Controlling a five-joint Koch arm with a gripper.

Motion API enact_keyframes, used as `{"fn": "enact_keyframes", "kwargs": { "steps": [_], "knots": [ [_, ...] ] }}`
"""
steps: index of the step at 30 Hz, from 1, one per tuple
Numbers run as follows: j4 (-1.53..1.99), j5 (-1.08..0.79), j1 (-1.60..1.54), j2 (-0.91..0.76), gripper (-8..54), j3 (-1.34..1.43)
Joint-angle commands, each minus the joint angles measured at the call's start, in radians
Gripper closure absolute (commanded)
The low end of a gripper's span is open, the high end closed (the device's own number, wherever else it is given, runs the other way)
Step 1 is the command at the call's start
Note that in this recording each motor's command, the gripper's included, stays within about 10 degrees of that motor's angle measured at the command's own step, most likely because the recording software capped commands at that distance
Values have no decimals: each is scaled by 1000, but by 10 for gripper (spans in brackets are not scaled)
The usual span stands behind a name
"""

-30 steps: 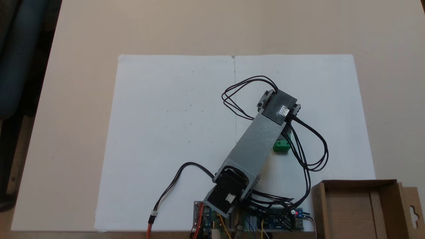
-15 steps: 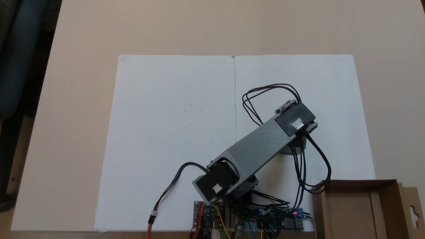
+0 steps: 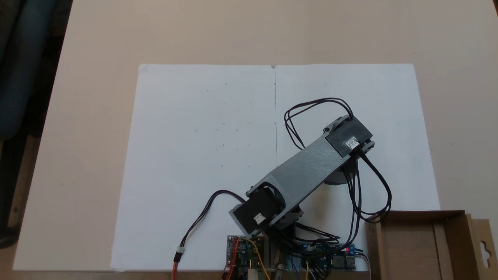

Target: Grasp a green dice and put it in the bin.

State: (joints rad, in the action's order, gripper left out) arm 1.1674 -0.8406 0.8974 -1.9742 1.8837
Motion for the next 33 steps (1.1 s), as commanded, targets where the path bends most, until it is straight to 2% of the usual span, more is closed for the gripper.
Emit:
{"fn": "enact_keyframes", "kwargs": {
  "steps": [1,18,33],
  "knots": [
    [57,-101,-2,-5,-4,-51],
    [-63,-101,-25,135,0,-51],
    [-173,-29,-86,106,6,61]
  ]
}}
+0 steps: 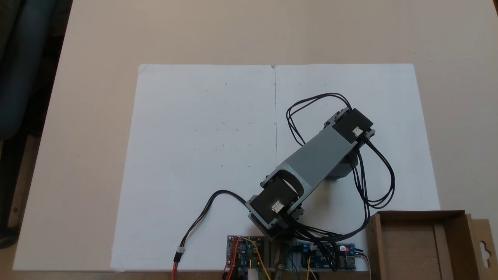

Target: Grasp a green dice and put it in the bin.

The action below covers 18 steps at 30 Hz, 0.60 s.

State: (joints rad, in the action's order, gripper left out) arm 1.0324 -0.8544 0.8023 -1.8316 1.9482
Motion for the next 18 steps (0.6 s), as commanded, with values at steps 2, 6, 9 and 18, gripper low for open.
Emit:
{"fn": "enact_keyframes", "kwargs": {
  "steps": [2,6,9,18],
  "knots": [
    [-66,-8,8,-51,6,15],
    [-104,9,9,-83,10,41],
    [-110,17,11,-92,12,44],
    [-126,21,14,-109,13,64]
  ]
}}
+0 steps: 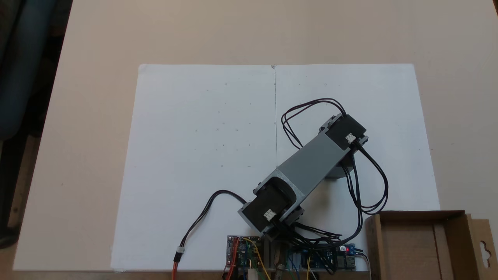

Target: Grasp a green dice and put it in the bin.

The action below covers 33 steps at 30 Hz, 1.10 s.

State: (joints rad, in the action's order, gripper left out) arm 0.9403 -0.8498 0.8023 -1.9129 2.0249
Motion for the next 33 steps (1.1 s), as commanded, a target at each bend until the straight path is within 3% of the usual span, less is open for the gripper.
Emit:
{"fn": "enact_keyframes", "kwargs": {
  "steps": [1,33],
  "knots": [
    [-34,17,15,-28,14,-12],
    [-140,72,69,34,15,38]
  ]
}}
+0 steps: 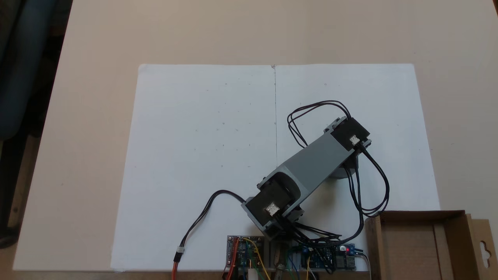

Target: Grasp a green dice and put it in the bin.

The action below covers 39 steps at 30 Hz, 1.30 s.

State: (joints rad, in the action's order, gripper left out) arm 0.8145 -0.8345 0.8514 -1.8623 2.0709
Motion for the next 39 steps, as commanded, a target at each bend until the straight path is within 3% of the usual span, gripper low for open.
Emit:
{"fn": "enact_keyframes", "kwargs": {
  "steps": [1,39],
  "knots": [
    [-14,55,25,-17,15,-6],
    [-176,48,44,-3,16,156]
  ]
}}
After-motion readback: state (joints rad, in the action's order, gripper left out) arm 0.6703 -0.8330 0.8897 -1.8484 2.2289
